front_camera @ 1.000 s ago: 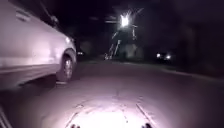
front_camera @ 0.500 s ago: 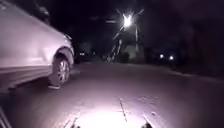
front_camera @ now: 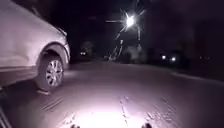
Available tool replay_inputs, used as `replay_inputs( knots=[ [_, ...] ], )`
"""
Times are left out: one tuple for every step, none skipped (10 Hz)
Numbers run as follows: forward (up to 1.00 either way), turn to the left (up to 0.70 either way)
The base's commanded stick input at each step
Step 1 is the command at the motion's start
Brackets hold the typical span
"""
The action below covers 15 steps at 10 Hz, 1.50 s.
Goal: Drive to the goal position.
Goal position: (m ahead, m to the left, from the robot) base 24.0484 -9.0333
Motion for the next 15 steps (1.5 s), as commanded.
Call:
replay_inputs(
  knots=[
    [0.85, 0.00],
    [0.85, 0.00],
    [0.85, 0.00],
    [0.85, 0.00],
    [0.85, 0.00],
    [0.85, 0.00],
    [0.85, 0.00],
    [0.85, 0.00],
    [0.85, 0.00],
    [0.85, 0.00],
    [0.85, 0.00],
    [0.85, 0.00],
    [0.85, 0.00],
    [0.85, 0.00],
    [0.85, 0.00]
  ],
)
